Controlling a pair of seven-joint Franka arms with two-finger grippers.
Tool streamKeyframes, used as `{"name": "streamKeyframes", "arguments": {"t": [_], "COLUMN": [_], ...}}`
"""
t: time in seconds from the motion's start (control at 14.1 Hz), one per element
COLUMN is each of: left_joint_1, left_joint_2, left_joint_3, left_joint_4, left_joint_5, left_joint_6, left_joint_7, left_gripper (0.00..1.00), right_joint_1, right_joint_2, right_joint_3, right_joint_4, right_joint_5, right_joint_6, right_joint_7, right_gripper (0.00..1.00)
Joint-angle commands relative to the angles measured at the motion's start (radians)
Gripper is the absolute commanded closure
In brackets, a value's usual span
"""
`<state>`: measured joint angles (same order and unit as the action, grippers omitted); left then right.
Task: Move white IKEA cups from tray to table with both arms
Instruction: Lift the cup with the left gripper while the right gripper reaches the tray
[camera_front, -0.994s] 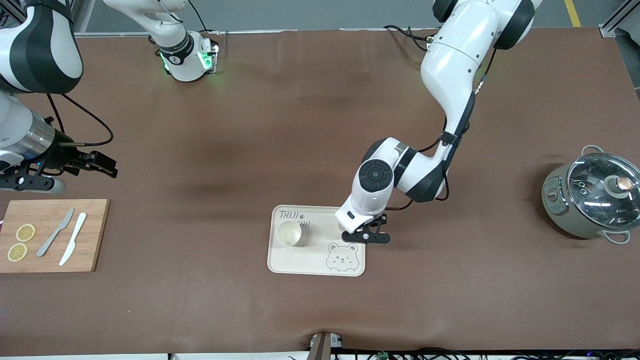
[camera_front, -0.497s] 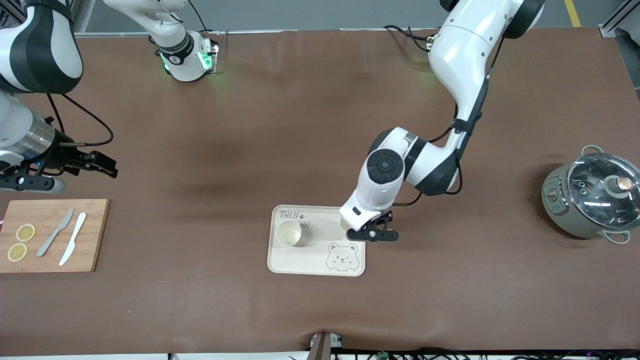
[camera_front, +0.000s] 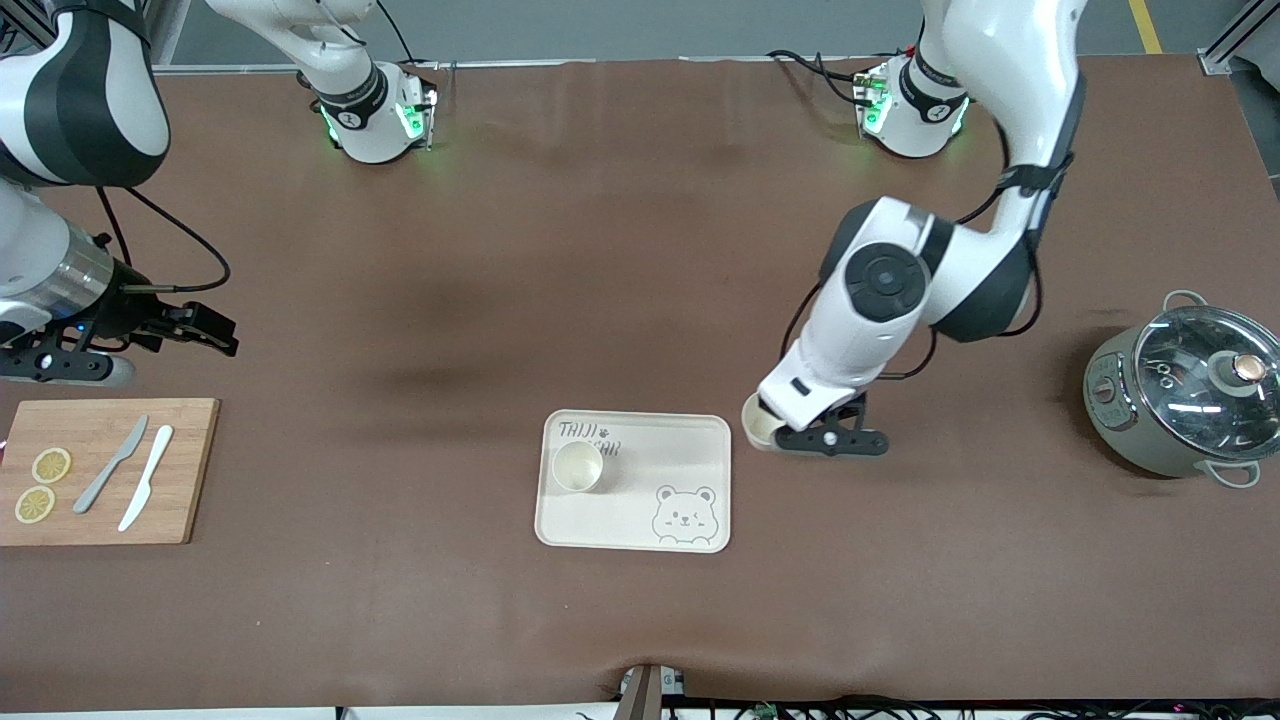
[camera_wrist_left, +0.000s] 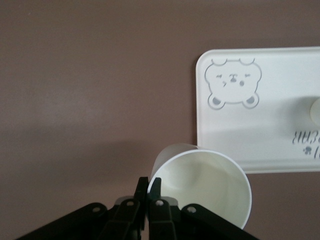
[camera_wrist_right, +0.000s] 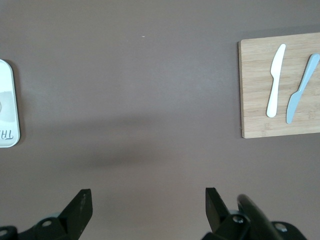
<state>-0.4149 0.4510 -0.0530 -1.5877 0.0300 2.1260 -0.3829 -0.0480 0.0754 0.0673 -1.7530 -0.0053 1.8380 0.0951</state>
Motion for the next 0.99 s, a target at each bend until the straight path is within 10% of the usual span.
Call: {"name": "streamKeyframes", "arguments": {"t": [0.0,0.92], "left_joint_1": [0.036,0.280], "left_joint_2": [-0.115,-0.411], "left_joint_3": [-0.019,-0.021], "left_joint_4": [-0.147,-0.547], "left_joint_5": [-0.036,-0.142], "left_joint_6": [0.012,0.098], "left_joint_7": [0.061,0.531], "left_gripper": [1.00,1.00], "right_joint_1": [0.068,0.473], "right_joint_2": [-0.013,0.381], "right_joint_3": [0.000,-0.001], "right_joint_4": [-0.002,0.279], "right_joint_5": [-0.015,-0.090], "right_joint_6": [0.009,0.191], "right_joint_7": [0.115,0.895], "right_gripper": [0.00,0.00]}}
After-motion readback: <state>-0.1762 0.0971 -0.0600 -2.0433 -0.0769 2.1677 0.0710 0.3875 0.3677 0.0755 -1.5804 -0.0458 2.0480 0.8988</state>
